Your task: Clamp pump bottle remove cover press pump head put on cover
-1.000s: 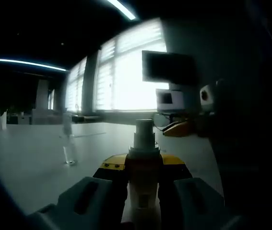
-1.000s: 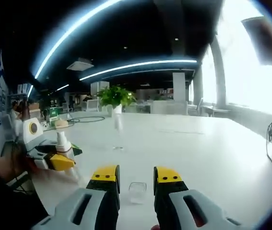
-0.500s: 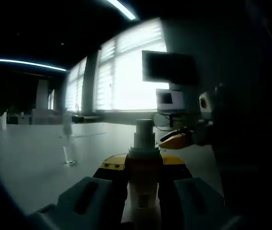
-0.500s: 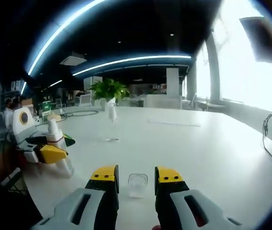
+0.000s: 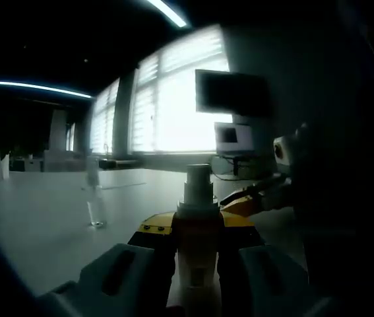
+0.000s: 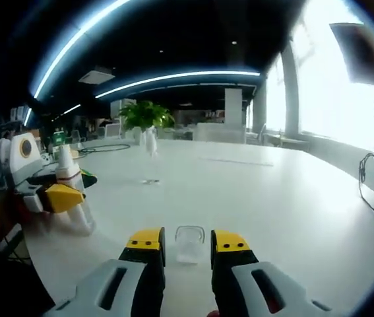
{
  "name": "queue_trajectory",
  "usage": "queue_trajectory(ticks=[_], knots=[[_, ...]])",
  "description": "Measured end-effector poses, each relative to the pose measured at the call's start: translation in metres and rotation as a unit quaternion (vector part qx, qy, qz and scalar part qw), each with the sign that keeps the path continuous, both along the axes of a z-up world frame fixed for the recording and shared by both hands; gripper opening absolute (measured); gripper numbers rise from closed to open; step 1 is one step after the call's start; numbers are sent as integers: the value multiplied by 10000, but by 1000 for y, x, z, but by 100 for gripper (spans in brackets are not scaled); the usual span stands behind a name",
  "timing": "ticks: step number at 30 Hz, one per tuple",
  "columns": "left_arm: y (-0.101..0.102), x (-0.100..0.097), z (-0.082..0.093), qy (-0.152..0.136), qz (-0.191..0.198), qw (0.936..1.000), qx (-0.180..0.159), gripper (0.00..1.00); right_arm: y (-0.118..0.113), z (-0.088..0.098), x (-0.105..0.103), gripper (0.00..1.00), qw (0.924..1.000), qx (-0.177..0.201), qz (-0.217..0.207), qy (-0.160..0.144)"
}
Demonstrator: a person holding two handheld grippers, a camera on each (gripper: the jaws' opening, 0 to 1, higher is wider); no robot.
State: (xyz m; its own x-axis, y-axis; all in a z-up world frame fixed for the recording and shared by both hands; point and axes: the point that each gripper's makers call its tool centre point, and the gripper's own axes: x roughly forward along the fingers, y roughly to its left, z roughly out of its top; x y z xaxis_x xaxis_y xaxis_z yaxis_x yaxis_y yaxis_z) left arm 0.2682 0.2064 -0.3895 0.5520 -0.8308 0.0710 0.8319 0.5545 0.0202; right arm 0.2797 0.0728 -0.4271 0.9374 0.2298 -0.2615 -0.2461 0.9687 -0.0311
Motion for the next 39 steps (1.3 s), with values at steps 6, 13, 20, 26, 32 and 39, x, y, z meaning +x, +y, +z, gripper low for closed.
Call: queue_trajectory(ticks=[6, 13, 20, 26, 32, 39], knots=[[0, 0, 0, 1, -3, 10000, 0, 14, 2, -5, 0, 22, 10000, -22, 6, 49], [0, 0, 0, -1, -1, 10000, 3, 14, 1, -7, 1, 19, 9999, -151, -30, -13], [-1, -1, 0, -1, -3, 10000, 6, 14, 1, -10, 2, 19, 9999, -168, -28, -9], [0, 1, -1, 1, -1, 10000, 7, 14, 3, -14, 3, 18, 9999, -167, 3, 9], [0, 0, 0, -1, -3, 10000, 9, 14, 1, -18, 4, 17, 9999, -134, -21, 46], [-1, -1, 0, -2, -3, 10000, 10, 14, 1, -18, 4, 14, 9999, -161, -27, 37]])
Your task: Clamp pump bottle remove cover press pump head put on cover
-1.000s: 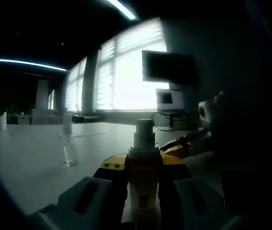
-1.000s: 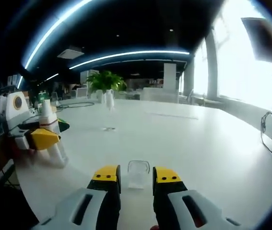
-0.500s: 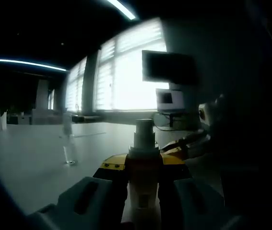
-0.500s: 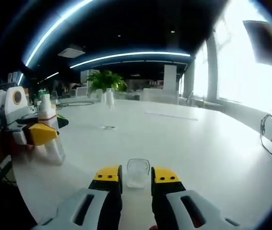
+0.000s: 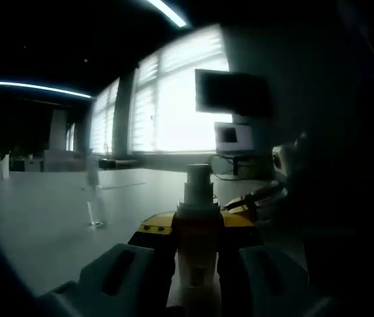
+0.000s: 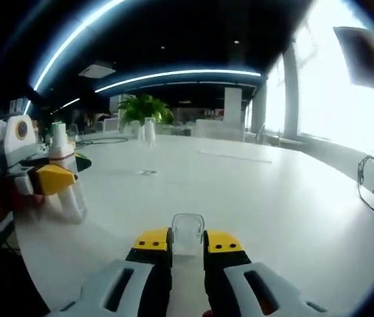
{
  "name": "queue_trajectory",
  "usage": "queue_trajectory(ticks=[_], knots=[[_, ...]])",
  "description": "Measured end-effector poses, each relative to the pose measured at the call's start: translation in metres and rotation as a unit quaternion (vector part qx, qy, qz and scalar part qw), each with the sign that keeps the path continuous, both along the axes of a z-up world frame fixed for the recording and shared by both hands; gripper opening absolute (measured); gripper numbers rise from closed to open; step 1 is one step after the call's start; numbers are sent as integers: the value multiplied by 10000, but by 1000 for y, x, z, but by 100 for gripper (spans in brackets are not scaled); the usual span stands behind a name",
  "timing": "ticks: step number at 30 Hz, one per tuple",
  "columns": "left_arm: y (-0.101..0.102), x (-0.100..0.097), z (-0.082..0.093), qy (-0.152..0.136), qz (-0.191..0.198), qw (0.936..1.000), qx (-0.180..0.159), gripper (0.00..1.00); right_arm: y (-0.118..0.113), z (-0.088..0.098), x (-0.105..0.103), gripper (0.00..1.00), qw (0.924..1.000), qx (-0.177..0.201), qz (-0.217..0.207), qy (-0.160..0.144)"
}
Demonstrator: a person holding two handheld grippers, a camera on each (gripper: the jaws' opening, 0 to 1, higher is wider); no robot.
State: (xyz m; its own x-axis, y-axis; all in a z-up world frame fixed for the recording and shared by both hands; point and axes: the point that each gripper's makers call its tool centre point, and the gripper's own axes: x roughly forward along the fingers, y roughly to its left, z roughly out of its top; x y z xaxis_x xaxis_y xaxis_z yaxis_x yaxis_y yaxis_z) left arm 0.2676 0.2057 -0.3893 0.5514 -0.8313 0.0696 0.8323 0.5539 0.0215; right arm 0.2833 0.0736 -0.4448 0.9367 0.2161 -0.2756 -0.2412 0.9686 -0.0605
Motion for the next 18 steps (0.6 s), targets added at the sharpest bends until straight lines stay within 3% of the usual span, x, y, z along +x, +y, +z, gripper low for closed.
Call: queue_trajectory(ticks=[18], knots=[[1, 1, -1, 5, 3, 10000, -3, 14, 2, 2, 1, 13, 9999, 17, 84, -76]])
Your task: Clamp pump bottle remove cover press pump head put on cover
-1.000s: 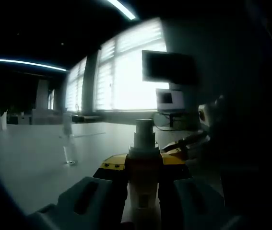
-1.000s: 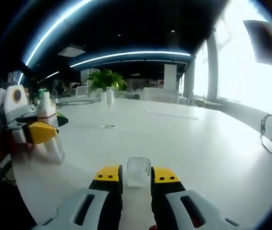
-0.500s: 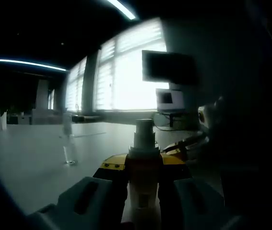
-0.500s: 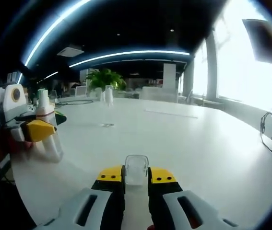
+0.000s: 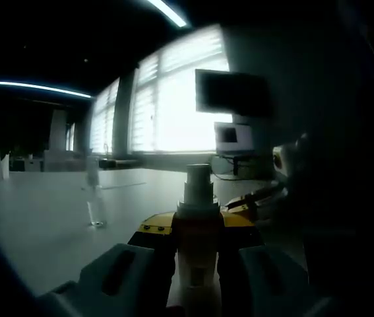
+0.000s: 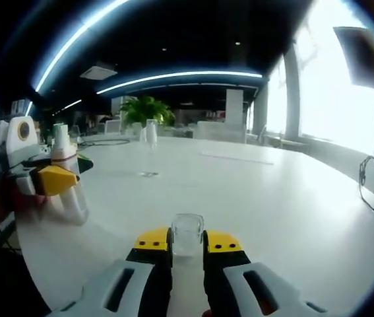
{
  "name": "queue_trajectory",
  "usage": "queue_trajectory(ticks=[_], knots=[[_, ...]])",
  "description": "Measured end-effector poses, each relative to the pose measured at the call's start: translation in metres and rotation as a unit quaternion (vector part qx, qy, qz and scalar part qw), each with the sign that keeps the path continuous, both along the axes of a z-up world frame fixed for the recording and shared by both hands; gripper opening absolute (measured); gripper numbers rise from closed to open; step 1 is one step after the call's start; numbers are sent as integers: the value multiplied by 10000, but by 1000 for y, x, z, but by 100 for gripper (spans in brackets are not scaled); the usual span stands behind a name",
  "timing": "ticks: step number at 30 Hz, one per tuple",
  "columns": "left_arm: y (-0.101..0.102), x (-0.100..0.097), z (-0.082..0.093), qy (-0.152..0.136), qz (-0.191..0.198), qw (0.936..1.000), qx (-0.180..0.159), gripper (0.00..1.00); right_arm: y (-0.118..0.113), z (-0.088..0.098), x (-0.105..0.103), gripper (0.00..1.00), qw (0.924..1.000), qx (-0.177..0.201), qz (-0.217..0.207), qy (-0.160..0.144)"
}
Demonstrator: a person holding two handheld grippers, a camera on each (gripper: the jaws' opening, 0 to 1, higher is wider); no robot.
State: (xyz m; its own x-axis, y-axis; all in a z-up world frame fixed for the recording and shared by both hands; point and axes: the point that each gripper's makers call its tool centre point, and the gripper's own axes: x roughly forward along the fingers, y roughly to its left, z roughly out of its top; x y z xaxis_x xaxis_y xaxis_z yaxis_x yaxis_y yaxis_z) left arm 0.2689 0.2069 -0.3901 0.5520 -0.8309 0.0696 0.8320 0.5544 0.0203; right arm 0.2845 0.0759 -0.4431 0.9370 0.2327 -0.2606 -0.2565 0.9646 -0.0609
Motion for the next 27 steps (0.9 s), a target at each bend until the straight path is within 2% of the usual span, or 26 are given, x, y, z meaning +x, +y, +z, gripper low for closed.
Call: queue_trajectory(ticks=[12, 27], knots=[[-1, -1, 0, 0, 1, 10000, 1, 14, 8, 24, -4, 13, 9995, 175, 131, -247], [-1, 0, 0, 2, -2, 10000, -2, 14, 16, 43, -9, 13, 9976, 462, 257, -453]])
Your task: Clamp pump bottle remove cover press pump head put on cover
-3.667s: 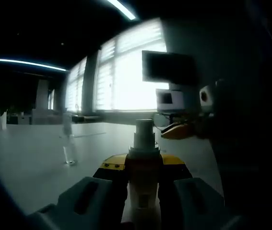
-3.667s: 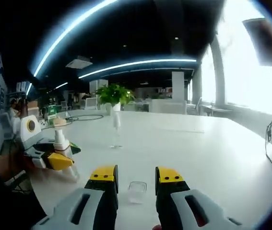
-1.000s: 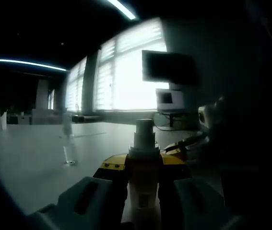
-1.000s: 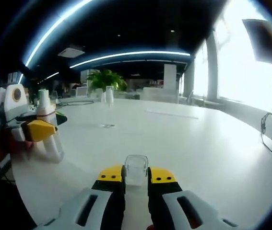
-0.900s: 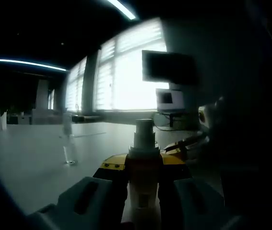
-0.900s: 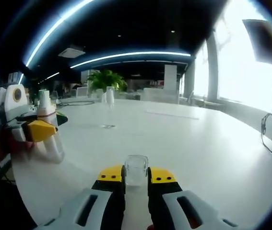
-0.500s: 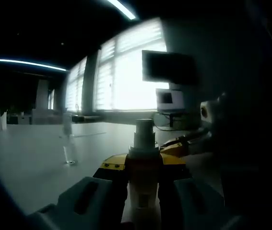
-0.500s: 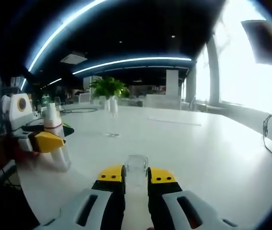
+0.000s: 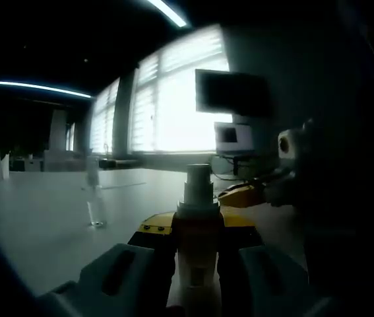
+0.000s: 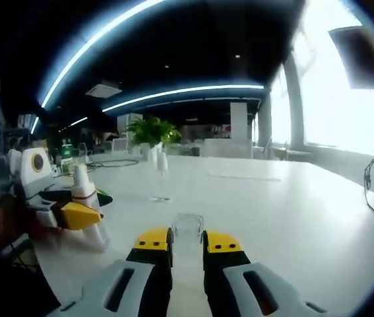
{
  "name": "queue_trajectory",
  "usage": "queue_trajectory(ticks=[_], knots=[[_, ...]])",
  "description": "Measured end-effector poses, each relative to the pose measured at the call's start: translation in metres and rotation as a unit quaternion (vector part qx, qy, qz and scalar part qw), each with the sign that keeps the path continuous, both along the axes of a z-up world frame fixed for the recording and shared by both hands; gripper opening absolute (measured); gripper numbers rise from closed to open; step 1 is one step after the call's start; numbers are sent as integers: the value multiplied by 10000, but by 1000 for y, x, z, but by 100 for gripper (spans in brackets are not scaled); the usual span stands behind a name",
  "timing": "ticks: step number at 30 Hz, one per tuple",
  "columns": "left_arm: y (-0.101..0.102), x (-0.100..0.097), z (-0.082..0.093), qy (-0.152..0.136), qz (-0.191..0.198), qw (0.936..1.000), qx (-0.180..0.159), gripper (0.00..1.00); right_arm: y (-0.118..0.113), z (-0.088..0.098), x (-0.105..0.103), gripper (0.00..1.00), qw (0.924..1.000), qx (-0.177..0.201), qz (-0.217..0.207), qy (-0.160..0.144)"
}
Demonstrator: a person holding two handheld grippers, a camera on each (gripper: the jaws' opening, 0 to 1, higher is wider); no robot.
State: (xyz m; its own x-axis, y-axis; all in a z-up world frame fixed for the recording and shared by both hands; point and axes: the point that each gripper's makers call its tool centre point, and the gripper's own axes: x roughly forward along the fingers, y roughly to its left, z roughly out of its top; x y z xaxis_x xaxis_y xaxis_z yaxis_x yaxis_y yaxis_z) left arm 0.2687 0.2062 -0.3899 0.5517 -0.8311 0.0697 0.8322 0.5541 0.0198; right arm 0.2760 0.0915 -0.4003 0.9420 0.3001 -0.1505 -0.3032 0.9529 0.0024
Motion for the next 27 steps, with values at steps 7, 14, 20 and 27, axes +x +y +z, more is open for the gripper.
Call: queue_trajectory(ticks=[7, 14, 20, 27], knots=[[0, 0, 0, 0, 1, 10000, -1, 14, 5, 16, -4, 13, 9998, 84, 77, -149], [0, -1, 0, -4, 3, 10000, 2, 14, 7, 21, -4, 13, 9994, 220, 129, -213], [0, -1, 0, -3, 3, 10000, 1, 14, 12, 33, -9, 13, 9989, 274, 206, -319], [-1, -1, 0, -9, 0, 10000, 5, 14, 25, 45, -15, 12, 9985, 306, 330, -317]])
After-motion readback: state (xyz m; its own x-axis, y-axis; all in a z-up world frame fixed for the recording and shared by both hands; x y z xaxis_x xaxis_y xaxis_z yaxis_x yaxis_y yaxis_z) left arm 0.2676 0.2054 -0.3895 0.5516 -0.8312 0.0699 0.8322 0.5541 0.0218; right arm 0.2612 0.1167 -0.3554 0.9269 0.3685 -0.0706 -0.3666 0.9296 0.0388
